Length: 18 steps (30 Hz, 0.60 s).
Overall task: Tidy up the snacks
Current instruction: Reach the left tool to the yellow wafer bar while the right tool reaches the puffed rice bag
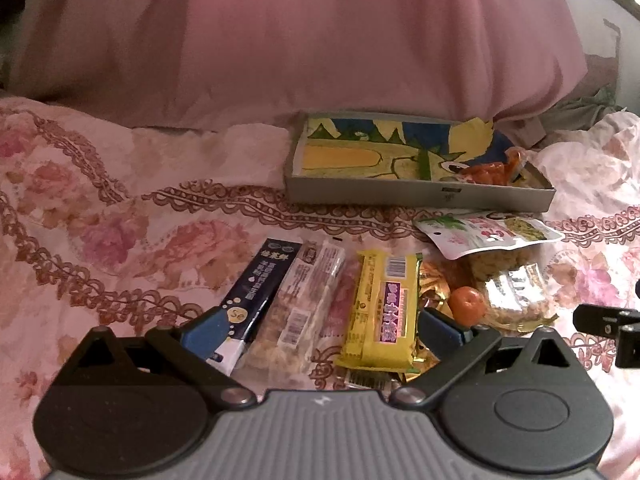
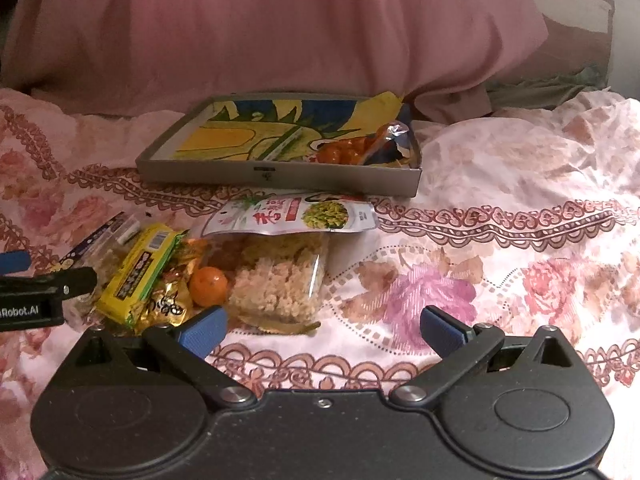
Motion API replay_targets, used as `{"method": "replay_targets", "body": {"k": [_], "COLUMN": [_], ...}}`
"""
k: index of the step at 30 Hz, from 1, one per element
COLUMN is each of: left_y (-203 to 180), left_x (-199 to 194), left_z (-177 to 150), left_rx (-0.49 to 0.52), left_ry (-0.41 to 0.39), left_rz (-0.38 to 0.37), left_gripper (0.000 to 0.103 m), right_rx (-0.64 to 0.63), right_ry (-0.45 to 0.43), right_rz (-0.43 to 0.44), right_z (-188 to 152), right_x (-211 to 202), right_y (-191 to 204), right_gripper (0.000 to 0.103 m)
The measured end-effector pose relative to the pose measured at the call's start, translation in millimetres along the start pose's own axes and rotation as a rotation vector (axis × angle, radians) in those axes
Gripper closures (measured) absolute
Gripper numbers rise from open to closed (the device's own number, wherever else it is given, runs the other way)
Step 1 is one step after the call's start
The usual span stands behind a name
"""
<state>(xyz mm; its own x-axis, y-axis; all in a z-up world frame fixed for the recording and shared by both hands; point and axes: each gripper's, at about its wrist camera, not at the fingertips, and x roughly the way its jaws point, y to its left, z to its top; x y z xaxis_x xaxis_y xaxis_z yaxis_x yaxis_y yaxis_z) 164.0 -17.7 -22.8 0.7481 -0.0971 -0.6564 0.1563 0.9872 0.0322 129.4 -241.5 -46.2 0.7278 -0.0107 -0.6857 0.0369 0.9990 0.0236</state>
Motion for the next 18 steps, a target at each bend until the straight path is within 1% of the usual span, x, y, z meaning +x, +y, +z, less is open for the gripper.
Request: {"method": "replay_targets", "body": {"k": [5, 9, 13, 15, 18], "left_y": [0.0, -6.7, -12.7, -13.7, -14.0], "left_x": [7.2, 13.3, 27.4, 34.9, 43.6], "left_z": [1.9, 3.5, 1.4, 1.2, 1.8], "left_rx": [0.006, 0.044, 0.079, 0.085, 0.08], "left_ry": [-0.014, -0.043, -0.028, -0.017, -0.004], "left_rz": [-0.072, -0.136, -0.195, -0.214, -0.243], "left_gripper": [0.0, 0.0, 0.001, 0.002, 0.008], "right_rx": [0.0, -0.022, -0.027, -0.027, -0.029], "right_ry": [-0.002, -0.002, 0.001, 0.004, 0.008], "right_rz": [0.019, 0.012, 0.025, 0.034, 0.045], "right_z": [5.6, 9.1, 12.2, 13.6, 15.0], "right_x": [13.0, 25.8, 37.0, 42.4, 49.6], "right_y": [-3.7, -2.8, -1.9, -1.2, 1.7], "right_gripper": [0.001, 0.001, 0.002, 0.005, 0.007]}}
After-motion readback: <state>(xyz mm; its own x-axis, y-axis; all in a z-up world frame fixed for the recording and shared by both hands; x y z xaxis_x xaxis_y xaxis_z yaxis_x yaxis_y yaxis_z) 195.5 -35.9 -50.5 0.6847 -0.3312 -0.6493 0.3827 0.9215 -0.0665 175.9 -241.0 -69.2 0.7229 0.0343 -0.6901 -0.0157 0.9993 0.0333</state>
